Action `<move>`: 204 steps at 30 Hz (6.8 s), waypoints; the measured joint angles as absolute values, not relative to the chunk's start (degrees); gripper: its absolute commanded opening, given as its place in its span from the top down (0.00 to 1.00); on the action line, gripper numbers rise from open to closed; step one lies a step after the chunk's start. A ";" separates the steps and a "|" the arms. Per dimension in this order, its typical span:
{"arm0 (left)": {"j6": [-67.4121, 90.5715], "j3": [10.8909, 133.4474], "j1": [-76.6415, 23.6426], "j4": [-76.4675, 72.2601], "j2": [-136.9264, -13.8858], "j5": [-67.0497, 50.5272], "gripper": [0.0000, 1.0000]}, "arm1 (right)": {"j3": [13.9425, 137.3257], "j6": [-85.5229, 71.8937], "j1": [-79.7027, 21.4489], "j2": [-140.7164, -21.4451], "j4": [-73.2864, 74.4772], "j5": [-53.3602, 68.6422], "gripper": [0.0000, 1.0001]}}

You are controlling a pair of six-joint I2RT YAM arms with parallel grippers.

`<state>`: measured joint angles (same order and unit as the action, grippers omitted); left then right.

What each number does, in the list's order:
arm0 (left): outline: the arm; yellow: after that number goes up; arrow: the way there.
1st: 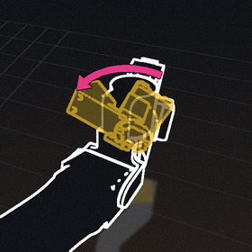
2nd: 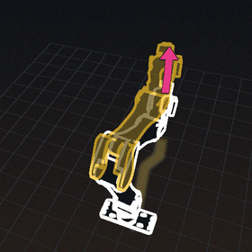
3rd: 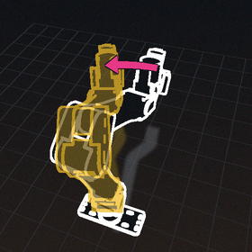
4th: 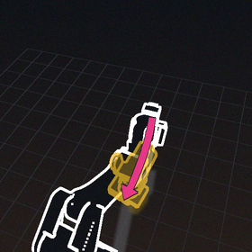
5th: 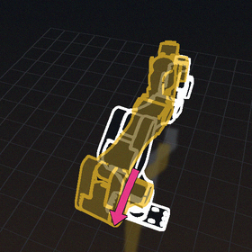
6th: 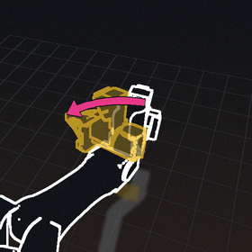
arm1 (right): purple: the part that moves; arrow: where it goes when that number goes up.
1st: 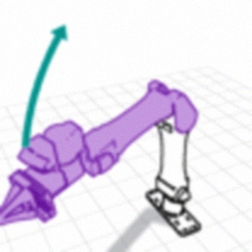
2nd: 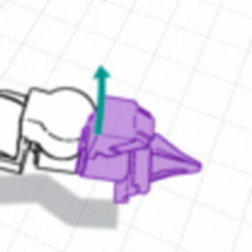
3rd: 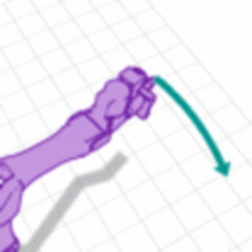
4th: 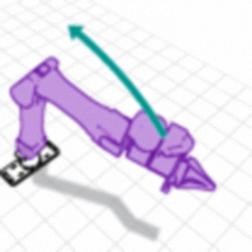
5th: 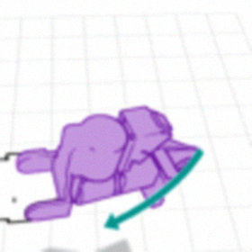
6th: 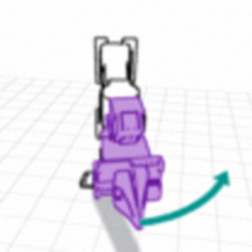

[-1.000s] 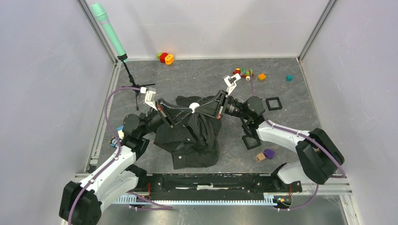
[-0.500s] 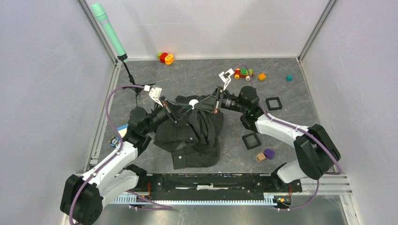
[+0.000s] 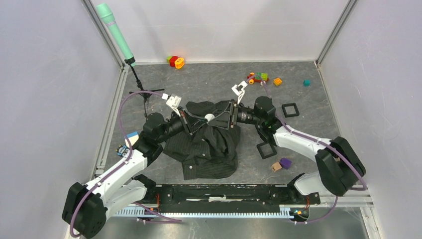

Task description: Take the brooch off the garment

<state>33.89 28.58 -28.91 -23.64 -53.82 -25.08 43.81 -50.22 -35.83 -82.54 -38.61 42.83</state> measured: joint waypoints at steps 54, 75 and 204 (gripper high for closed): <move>21.19 46.41 -21.39 33.93 -55.37 -31.62 0.98 | 54.06 -26.26 -45.60 -103.74 -11.40 -0.19 0.27; 50.63 29.47 -20.62 -5.69 -53.78 -39.57 0.98 | 33.47 -24.56 -38.98 -57.82 -10.61 4.51 0.19; 53.36 12.62 -23.55 -31.51 -31.55 -28.29 0.98 | 35.35 -50.98 -50.39 -75.42 -44.14 13.58 0.57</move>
